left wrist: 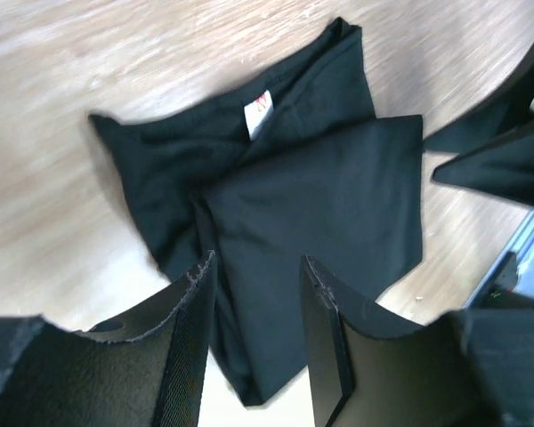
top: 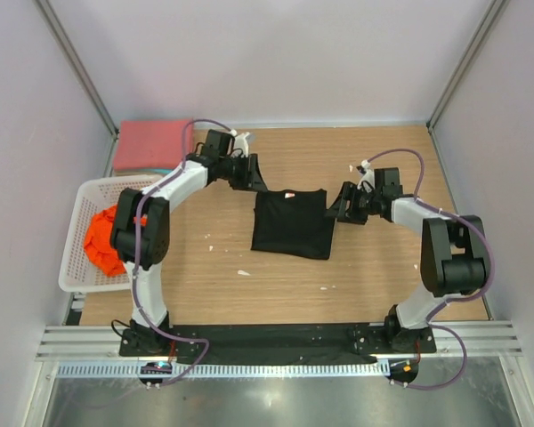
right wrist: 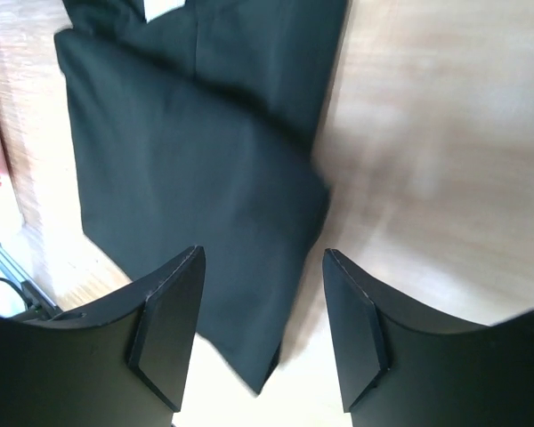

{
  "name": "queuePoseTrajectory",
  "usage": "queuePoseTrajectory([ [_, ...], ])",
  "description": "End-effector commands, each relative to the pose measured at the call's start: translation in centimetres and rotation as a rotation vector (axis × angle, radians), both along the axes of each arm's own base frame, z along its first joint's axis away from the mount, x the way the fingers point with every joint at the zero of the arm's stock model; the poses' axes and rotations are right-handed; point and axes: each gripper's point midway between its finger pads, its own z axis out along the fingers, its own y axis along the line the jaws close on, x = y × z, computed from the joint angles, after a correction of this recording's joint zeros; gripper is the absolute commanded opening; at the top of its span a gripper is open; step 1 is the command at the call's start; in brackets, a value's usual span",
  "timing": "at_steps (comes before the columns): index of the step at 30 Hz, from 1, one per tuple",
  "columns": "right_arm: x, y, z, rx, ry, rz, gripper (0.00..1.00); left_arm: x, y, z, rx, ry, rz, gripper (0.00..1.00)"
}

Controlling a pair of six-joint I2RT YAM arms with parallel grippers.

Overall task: Fold and stack the t-shirts
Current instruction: Fold the tshirt

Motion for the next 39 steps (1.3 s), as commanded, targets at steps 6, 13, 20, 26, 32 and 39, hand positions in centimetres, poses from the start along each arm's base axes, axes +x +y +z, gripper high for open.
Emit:
queuePoseTrajectory([
  [6, 2.4, 0.9, 0.3, 0.027, -0.117, 0.215, 0.63, 0.3, -1.5, -3.2, 0.003, 0.006, -0.221, 0.44],
  [13, 3.1, 0.5, -1.1, -0.001, -0.111, 0.278, 0.63, 0.9, -2.2, -4.8, -0.023, 0.0, -0.262, 0.45],
  [20, 3.7, 0.6, -0.8, -0.004, -0.146, 0.318, 0.59, 0.9, -2.9, -5.3, -0.05, -0.002, -0.302, 0.43],
  [26, 3.6, 1.0, -1.0, 0.018, -0.147, 0.338, 0.38, 0.3, -3.2, -5.0, -0.056, -0.016, -0.331, 0.31],
  [32, 4.0, 1.4, 0.4, 0.03, -0.171, 0.331, 0.06, 0.3, -3.2, -3.5, -0.064, -0.038, -0.294, 0.0],
  [39, 4.2, 2.3, 3.4, 0.011, -0.25, 0.343, 0.01, 1.2, -2.8, 0.3, -0.075, -0.093, -0.161, 0.0],
])
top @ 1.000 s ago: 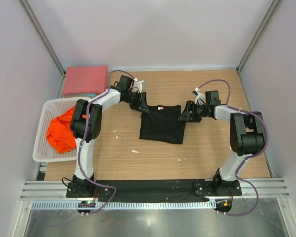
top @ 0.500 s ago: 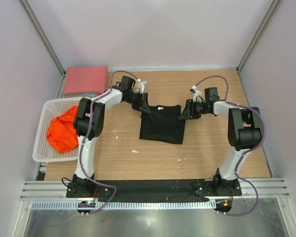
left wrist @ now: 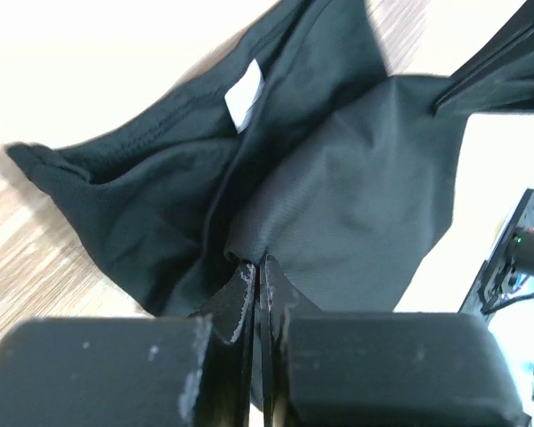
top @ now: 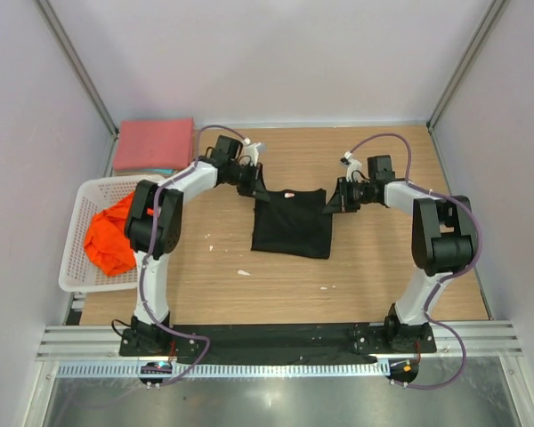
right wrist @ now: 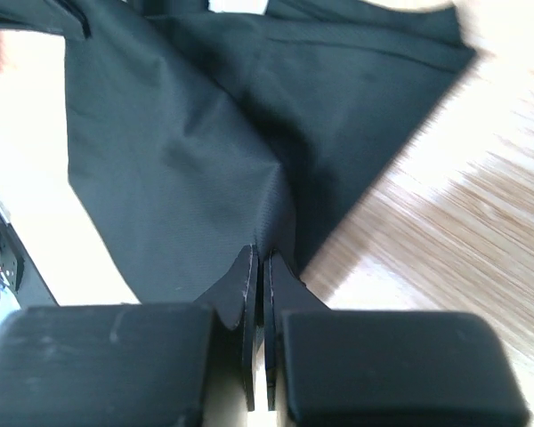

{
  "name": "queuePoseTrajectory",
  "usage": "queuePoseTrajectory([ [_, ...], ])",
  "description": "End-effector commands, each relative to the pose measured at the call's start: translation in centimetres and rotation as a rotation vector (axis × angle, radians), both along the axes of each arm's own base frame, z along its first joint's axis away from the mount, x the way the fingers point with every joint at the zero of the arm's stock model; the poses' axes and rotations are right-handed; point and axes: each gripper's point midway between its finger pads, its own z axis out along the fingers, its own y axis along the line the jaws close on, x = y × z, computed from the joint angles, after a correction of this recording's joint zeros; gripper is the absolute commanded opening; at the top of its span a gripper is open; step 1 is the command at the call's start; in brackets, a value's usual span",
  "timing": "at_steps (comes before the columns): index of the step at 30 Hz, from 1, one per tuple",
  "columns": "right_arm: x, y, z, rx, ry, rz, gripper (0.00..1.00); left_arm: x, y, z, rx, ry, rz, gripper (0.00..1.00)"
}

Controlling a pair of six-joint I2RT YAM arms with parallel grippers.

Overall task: Fold and stack the t-shirts
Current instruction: Fold the tshirt

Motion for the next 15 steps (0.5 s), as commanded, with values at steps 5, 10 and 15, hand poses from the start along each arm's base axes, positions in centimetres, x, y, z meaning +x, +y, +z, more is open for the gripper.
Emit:
queuePoseTrajectory([
  [5, 1.9, 1.1, 5.5, 0.007, -0.171, 0.022, 0.02, 1.8, -0.1, 5.9, -0.039, -0.142, 0.092, 0.0],
  [10, 2.6, 1.1, 7.1, -0.008, -0.232, 0.014, 0.02, 2.1, 0.6, 6.6, -0.027, -0.191, 0.144, 0.0],
  [15, 3.4, 1.1, 8.9, -0.019, -0.301, -0.001, 0.01, 3.4, 1.4, 7.6, -0.007, -0.238, 0.238, 0.0],
])
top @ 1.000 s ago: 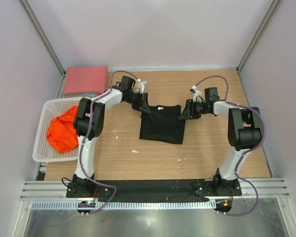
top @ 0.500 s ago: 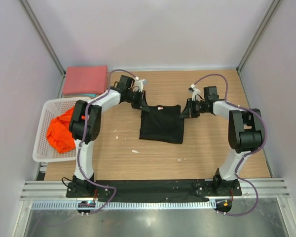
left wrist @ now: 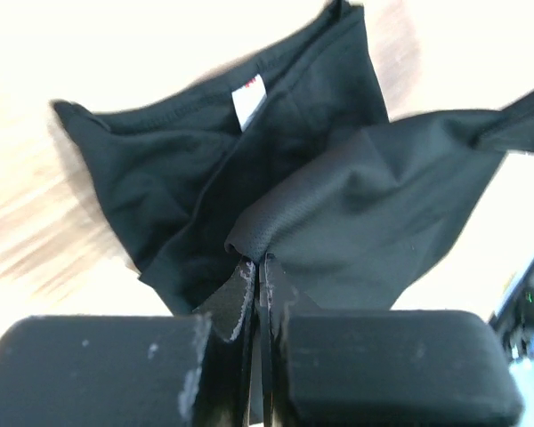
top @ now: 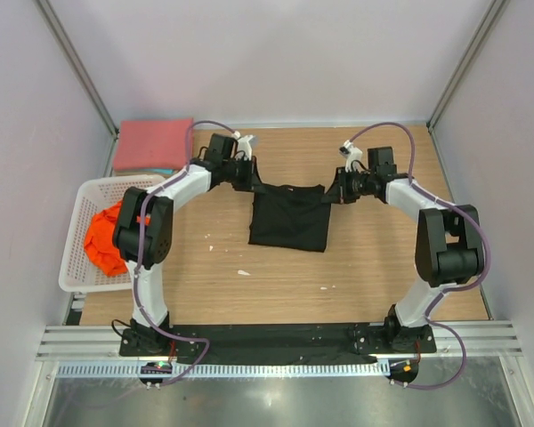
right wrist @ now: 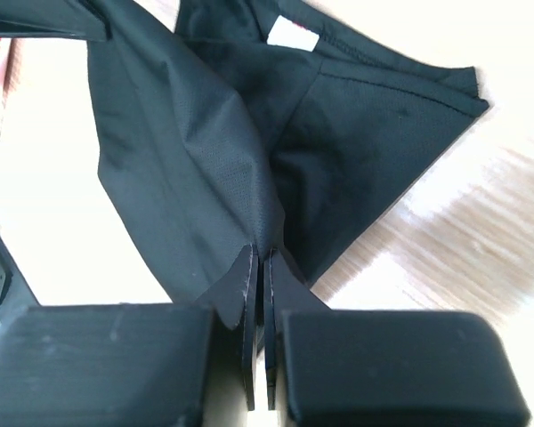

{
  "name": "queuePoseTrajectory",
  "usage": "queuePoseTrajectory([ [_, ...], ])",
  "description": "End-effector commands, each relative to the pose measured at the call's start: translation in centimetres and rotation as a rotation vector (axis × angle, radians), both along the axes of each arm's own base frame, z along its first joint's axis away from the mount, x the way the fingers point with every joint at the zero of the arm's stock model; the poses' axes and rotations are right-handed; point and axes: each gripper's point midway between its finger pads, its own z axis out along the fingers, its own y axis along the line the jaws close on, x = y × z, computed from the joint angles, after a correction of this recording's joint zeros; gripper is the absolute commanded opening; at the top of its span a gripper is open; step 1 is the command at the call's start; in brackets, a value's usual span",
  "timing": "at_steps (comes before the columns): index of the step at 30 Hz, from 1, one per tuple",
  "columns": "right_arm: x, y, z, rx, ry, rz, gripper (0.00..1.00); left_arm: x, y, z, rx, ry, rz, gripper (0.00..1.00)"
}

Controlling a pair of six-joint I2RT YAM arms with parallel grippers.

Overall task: Fold and stack the t-shirts
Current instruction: Fold the tshirt

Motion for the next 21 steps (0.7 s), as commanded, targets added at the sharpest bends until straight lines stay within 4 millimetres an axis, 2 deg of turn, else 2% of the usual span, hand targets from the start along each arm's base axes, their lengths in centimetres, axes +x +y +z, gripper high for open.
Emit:
queuePoseTrajectory([
  [1, 2.6, 0.3, 5.0, 0.006, -0.195, -0.009, 0.01, 2.8, 0.2, 4.5, -0.027, -0.165, 0.106, 0.0],
  [3, 3.3, 0.2, 5.3, 0.004, -0.234, -0.018, 0.01, 3.4, 0.4, 4.5, -0.037, -0.167, 0.159, 0.0],
  [5, 4.4, 0.4, 4.9, 0.016, -0.234, -0.037, 0.02, 4.8, 0.9, 4.1, -0.034, -0.19, 0.23, 0.0],
  [6, 5.2, 0.3, 5.4, 0.016, -0.253, -0.043, 0.01, 5.4, 1.0, 4.0, -0.03, -0.198, 0.258, 0.0],
  [7, 5.6, 0.4, 4.8, 0.019, -0.242, -0.051, 0.01, 5.9, 1.1, 4.0, -0.033, -0.206, 0.278, 0.0],
  [8, 6.1, 0.4, 4.9, 0.02, -0.254, -0.059, 0.01, 6.2, 1.4, 3.2, -0.024, -0.187, 0.306, 0.0],
  [10, 7.0, 0.8, 5.8, 0.042, -0.292, -0.049, 0.01, 7.3, 1.9, 3.5, -0.042, -0.228, 0.356, 0.0],
  [16, 8.2, 1.7, 6.2, 0.03, -0.32, -0.018, 0.01, 7.9, 2.0, 4.2, -0.068, -0.265, 0.368, 0.0],
  [17, 8.4, 2.0, 6.3, 0.023, -0.337, -0.002, 0.01, 7.9, 2.0, 4.7, -0.074, -0.274, 0.366, 0.0],
  [18, 8.4, 2.0, 6.6, 0.015, -0.323, -0.003, 0.01, 7.9, 2.0, 6.2, -0.095, -0.308, 0.365, 0.0],
  [19, 8.5, 2.3, 7.0, 0.013, -0.332, -0.002, 0.01, 7.7, 2.1, 6.5, -0.098, -0.32, 0.369, 0.0],
  [20, 9.0, 2.2, 7.3, 0.008, -0.359, -0.011, 0.01, 7.9, 2.4, 6.7, -0.089, -0.331, 0.384, 0.0],
  [21, 10.3, 2.4, 7.7, 0.017, -0.419, -0.031, 0.01, 8.7, 2.9, 6.3, -0.065, -0.34, 0.415, 0.0],
])
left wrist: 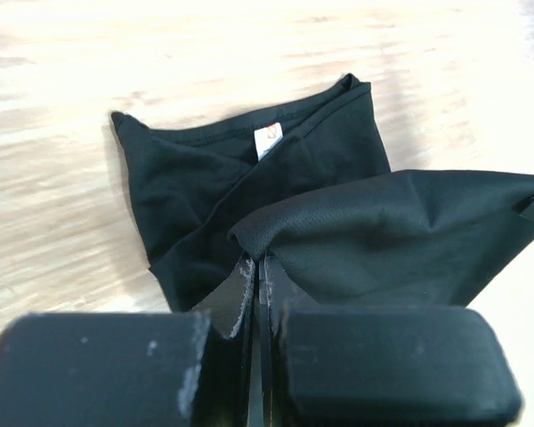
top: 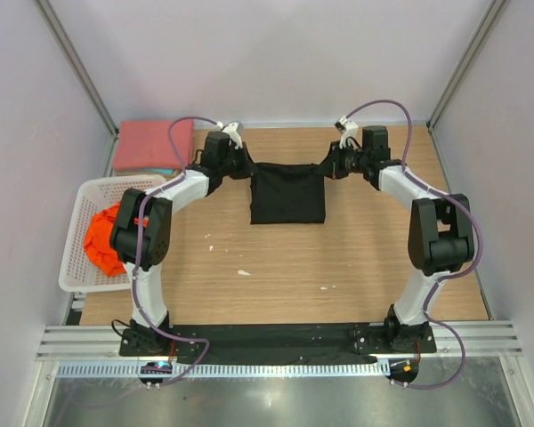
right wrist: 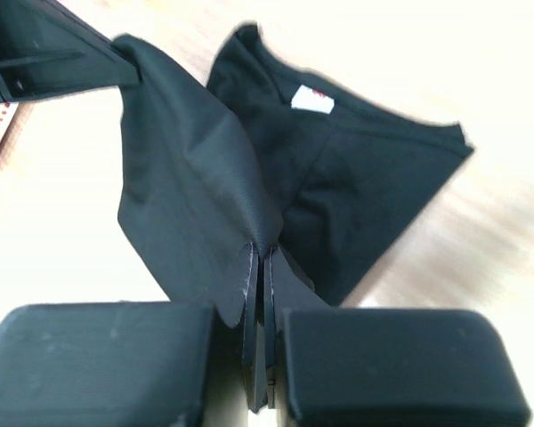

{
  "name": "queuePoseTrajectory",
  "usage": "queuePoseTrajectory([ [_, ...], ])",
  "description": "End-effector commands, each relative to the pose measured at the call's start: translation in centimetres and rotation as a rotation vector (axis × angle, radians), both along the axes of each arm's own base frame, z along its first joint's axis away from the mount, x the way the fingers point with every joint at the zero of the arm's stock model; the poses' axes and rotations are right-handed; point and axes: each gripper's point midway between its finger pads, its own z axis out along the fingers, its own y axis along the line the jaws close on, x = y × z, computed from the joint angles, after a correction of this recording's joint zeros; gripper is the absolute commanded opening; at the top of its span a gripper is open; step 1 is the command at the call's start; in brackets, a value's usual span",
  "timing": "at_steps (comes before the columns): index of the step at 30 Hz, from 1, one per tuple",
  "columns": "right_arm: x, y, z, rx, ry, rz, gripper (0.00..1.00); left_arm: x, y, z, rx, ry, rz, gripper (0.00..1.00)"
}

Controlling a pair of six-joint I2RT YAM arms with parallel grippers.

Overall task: Fold and stack the t-shirts
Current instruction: Fold the tshirt

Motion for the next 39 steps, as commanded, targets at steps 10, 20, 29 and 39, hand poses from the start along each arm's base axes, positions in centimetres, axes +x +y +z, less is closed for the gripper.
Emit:
queuePoseTrajectory([
  [10, 11.8, 2.4, -0.7, 0.029, -0.15, -0.08, 0.01, 8.8, 2.5, 0.1, -0.106, -0.071, 0.143, 0.0],
  [20, 18.0, 2.6, -4.1, 0.054, -0.174, -0.177, 0.07, 14.7, 4.0, -4.3, -0.127, -0.031, 0.202, 0.05],
  [29, 19.7, 0.3, -1.8, 0.001, -0.201, -0.288, 0.47, 15.1, 4.3, -0.9, -0.059, -0.099, 0.149, 0.45],
  [39, 17.0, -0.1, -2.4, -0.019, -0.072, -0.283, 0.45, 11.2, 3.8, -0.3, -0.065, -0.048, 0.077, 0.4],
])
